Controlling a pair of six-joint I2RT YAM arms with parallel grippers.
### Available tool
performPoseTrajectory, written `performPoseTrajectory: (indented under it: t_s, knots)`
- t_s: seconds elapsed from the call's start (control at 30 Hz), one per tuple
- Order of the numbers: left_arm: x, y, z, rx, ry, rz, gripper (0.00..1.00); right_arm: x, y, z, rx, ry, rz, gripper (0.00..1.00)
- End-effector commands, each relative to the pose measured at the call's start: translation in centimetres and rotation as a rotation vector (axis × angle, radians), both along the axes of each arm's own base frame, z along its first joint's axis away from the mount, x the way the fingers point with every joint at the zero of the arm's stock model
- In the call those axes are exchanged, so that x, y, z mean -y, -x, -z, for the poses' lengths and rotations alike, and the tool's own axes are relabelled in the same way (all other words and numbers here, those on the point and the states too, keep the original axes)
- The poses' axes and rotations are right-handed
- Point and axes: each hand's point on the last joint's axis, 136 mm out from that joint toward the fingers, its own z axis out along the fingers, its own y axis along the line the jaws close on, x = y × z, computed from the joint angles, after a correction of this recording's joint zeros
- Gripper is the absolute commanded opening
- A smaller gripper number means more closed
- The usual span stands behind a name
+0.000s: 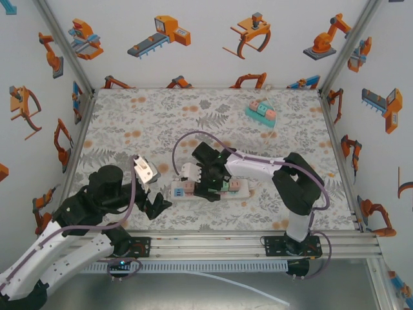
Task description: Pull the plug off the socket
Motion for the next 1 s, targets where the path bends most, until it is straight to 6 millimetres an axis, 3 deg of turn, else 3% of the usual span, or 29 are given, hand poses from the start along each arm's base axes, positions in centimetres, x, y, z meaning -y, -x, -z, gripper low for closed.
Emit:
performPoseTrajectory:
  t_s: [0.0, 0.1, 0.13, 0.37, 0.47, 0.53, 0.63, 0.77, 0.87, 0.97]
  knots:
    - [-0.1, -0.1, 0.0, 0.012, -0.021, -0.003, 0.97, -0.5, 0.2, -0.6, -0.030, -0.031, 0.044, 0.72]
    - [-0.2, -0.5, 0.4, 0.004, -0.014, -0.025, 0.97, -0.6, 0.0, -2.2, 0.004, -0.059, 0.029, 0.86]
    - [-0.2, -0.5, 0.6, 0.002, -0.011, -0.031, 0.97, -0.8, 0.0, -2.8, 0.013, -0.076, 0.017, 0.99]
    - [-0.9, -2.5, 0.1, -0.045, 0.075, -0.198, 0.97, 0.1, 0.6, -8.8, 0.115, -0.211, -0.047, 0.99]
    - [-1.9, -4.3, 0.2, -0.089, 0.115, -0.351, 0.97, 1.9, 0.1, -11.5, 0.197, -0.306, -0.035, 0.97]
    - [-2.5, -5.4, 0.7, -0.135, 0.130, -0.440, 0.97, 3.8, -0.1, -12.2, 0.246, -0.343, -0.031, 0.96]
    - [-2.9, -7.0, 2.4, -0.262, 0.159, -0.548, 0.97, 7.0, -0.4, -12.7, 0.283, -0.404, -0.010, 0.93]
    - [-3.6, -8.9, 6.1, -0.460, 0.211, -0.684, 0.97, 10.2, -0.1, -12.8, 0.237, -0.469, -0.012, 0.90]
    - [-4.2, -9.8, 8.4, -0.566, 0.247, -0.753, 0.96, 11.3, -0.7, -11.6, 0.230, -0.435, 0.011, 0.85]
    - [-4.1, -10.3, 10.6, -0.660, 0.293, -0.760, 0.91, 11.1, -0.7, -10.4, 0.180, -0.417, -0.005, 0.79]
